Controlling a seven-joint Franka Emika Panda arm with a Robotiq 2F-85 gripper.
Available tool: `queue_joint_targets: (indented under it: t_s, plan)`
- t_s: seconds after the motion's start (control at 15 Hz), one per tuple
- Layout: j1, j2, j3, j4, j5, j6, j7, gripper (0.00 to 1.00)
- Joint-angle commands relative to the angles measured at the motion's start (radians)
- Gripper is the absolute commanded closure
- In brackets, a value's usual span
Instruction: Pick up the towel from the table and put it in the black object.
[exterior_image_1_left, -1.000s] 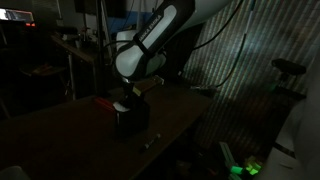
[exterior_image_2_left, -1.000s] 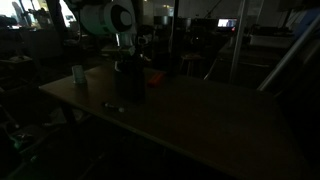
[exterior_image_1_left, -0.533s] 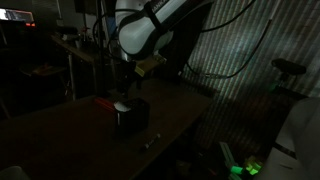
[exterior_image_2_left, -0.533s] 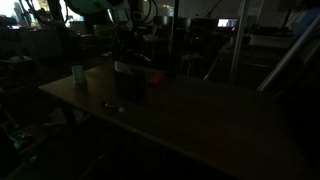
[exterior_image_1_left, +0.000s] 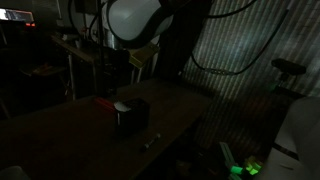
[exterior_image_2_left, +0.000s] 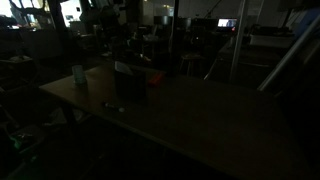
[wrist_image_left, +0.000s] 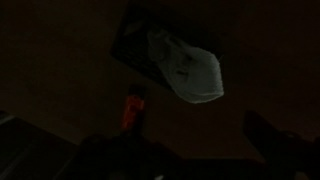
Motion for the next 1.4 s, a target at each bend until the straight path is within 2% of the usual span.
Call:
queue_joint_targets:
  t_s: [0.0, 0.27, 0.87, 1.33]
  plan:
    - [0.039, -0.054, 0.035, -0.051, 0.000, 0.024, -0.079, 0.00]
    - [0.060, -0.043, 0.051, -0.065, -0.007, 0.038, -0.132, 0.00]
    - [0.034, 0.001, 0.032, -0.045, -0.109, 0.092, -0.204, 0.00]
    - [0.024, 0.065, 0.016, -0.034, -0.121, 0.119, -0.222, 0.00]
